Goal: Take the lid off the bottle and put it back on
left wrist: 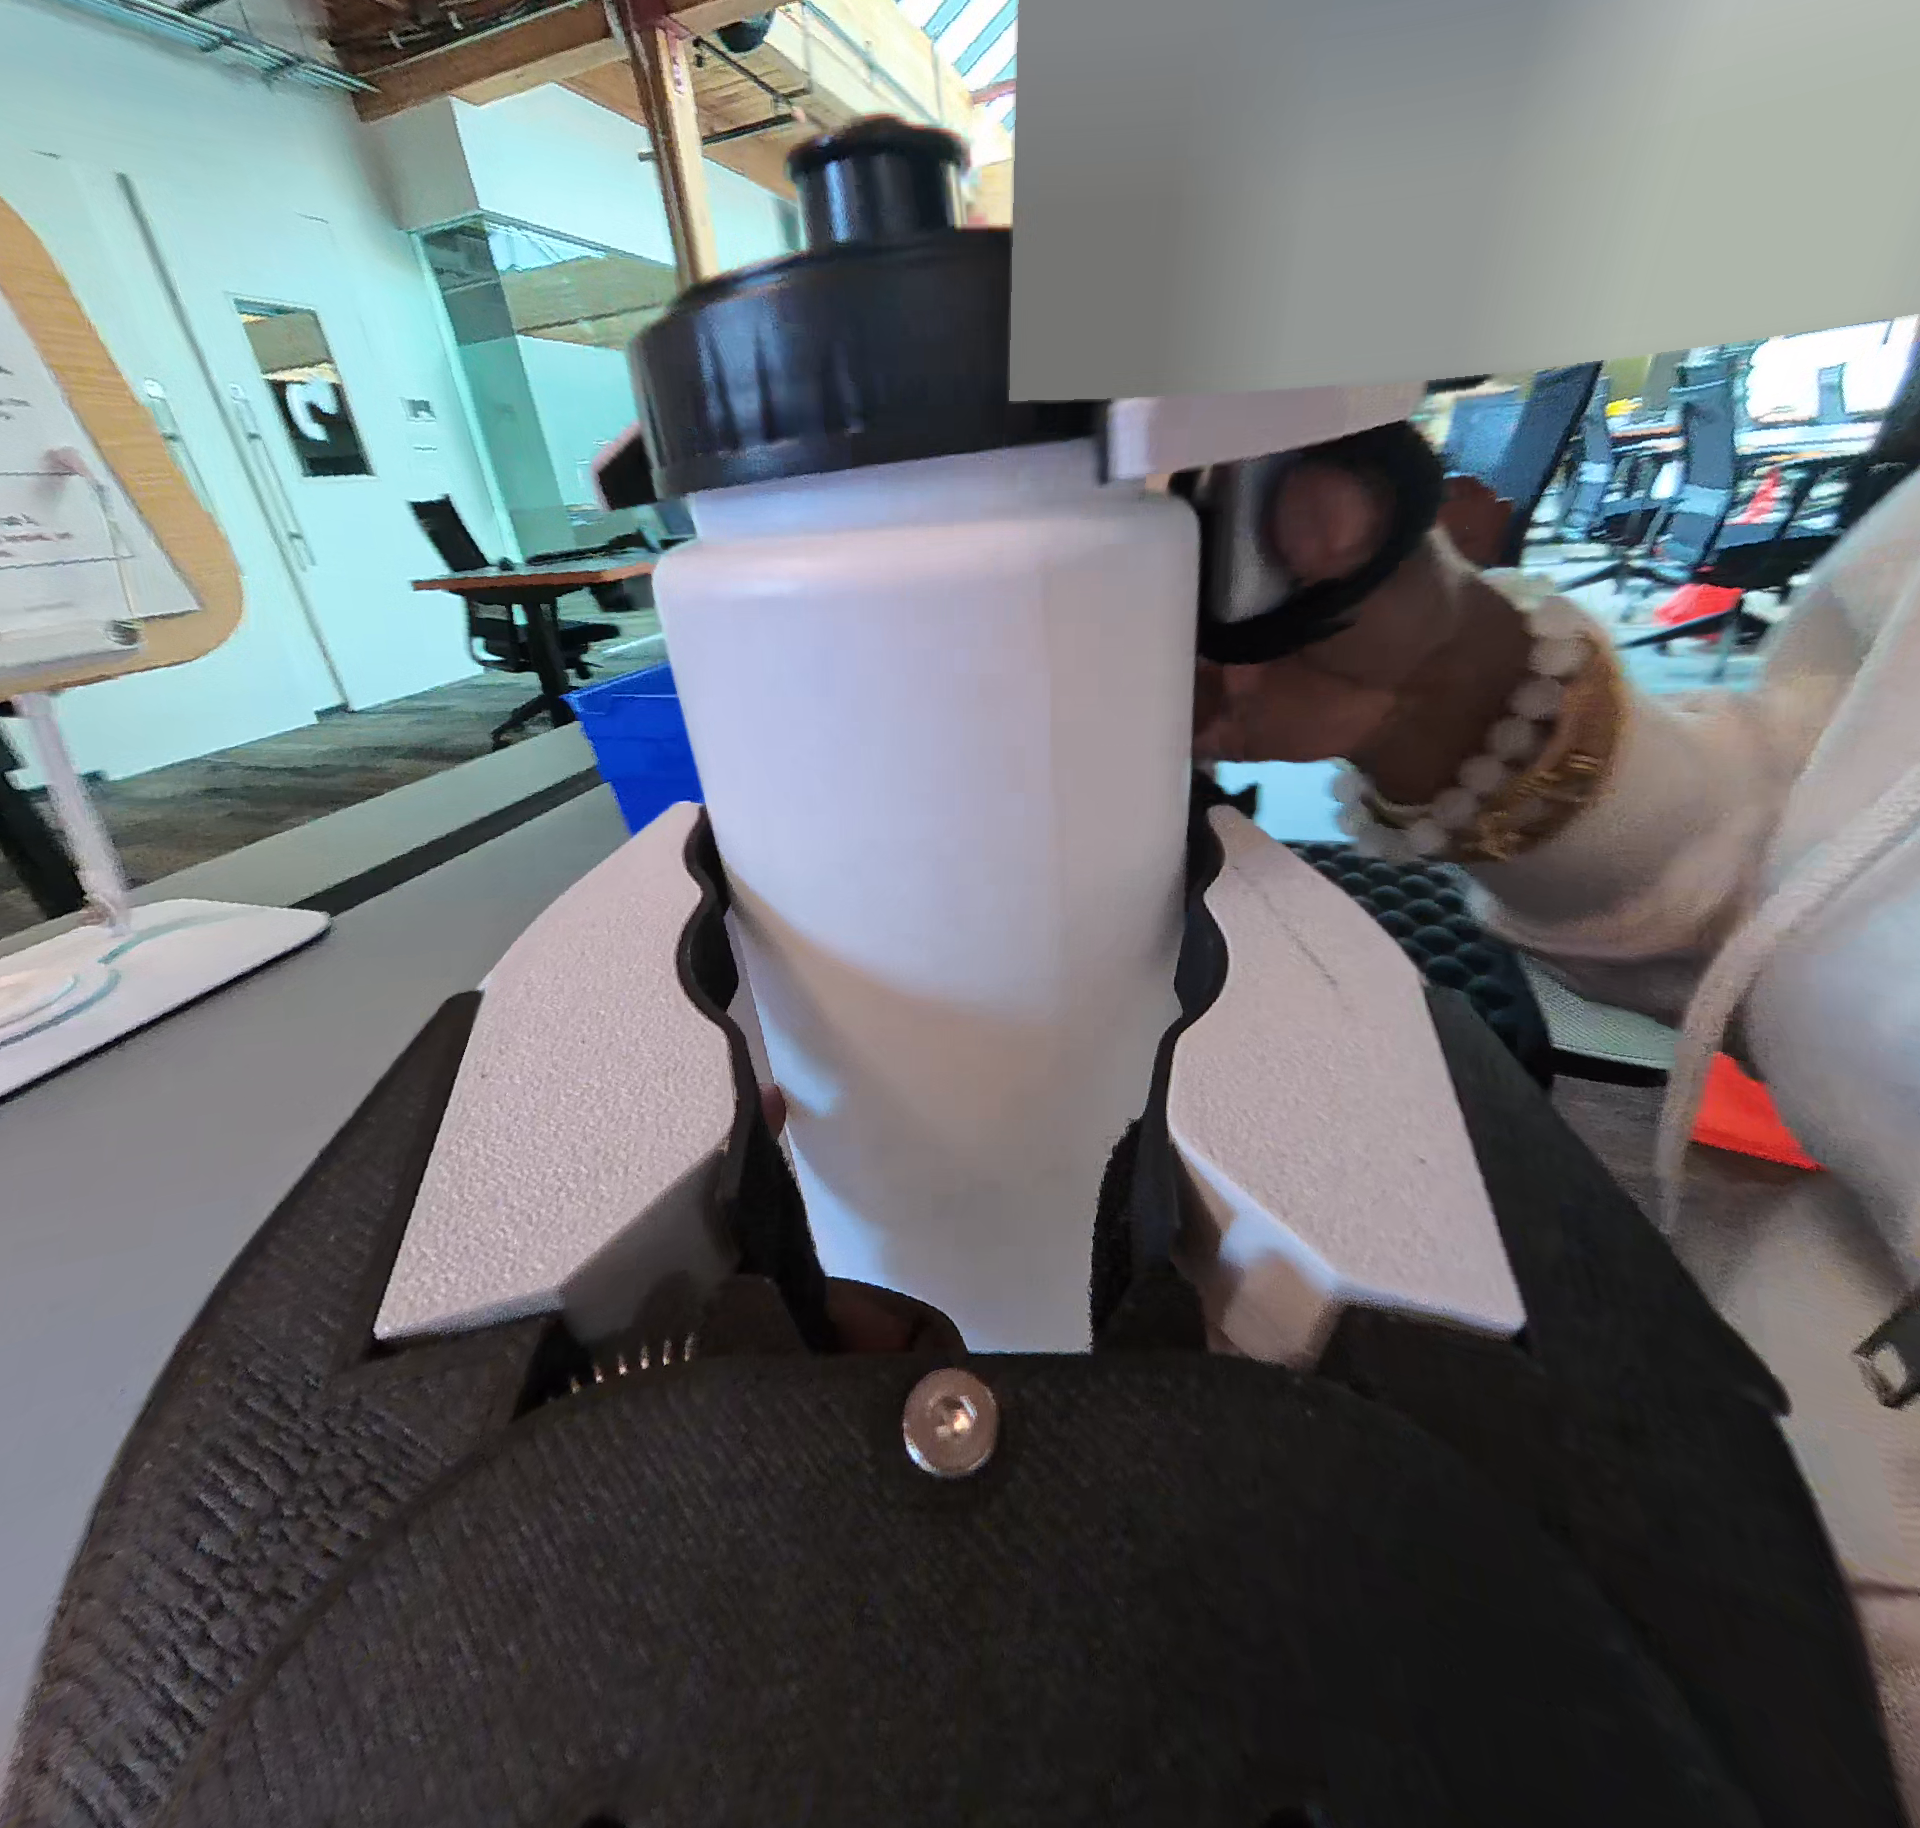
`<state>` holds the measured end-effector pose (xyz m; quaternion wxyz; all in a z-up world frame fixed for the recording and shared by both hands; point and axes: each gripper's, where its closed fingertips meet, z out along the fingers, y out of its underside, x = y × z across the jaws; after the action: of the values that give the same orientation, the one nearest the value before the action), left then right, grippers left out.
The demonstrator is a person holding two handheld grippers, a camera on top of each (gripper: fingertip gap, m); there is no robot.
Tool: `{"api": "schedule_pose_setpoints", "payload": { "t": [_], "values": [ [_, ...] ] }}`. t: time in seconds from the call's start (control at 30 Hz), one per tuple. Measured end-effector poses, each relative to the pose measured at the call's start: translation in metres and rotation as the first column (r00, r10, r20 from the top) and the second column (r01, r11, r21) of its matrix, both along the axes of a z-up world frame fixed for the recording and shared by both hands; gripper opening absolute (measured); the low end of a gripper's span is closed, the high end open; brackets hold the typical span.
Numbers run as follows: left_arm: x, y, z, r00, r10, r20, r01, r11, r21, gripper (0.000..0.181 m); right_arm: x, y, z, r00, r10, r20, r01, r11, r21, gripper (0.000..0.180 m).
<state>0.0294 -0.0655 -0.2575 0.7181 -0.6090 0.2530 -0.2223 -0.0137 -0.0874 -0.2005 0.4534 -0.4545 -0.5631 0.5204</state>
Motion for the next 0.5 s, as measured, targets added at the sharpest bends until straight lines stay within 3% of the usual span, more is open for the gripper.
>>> {"api": "schedule_pose_setpoints", "payload": {
  "t": [0.1,0.23,0.37,0.5],
  "values": [
    [0.007,-0.005,0.000,0.998,-0.066,0.009,0.066,0.998,-0.007,0.084,0.007,-0.011,0.000,0.966,0.257,0.019,-0.256,0.966,-0.024,0.078],
    [0.016,-0.011,0.000,0.991,-0.131,0.004,0.131,0.991,-0.004,0.084,0.022,-0.025,0.000,0.828,0.560,0.009,-0.560,0.828,-0.030,0.078],
    [0.008,-0.006,0.001,0.996,-0.085,0.024,0.085,0.996,-0.010,0.084,0.014,-0.019,0.002,0.854,0.520,-0.019,-0.520,0.852,-0.061,0.079],
    [-0.003,0.003,0.001,0.999,0.035,-0.001,-0.035,0.999,0.009,0.085,0.006,-0.001,0.013,0.966,0.240,-0.099,-0.250,0.962,-0.111,0.093]
  ]
}}
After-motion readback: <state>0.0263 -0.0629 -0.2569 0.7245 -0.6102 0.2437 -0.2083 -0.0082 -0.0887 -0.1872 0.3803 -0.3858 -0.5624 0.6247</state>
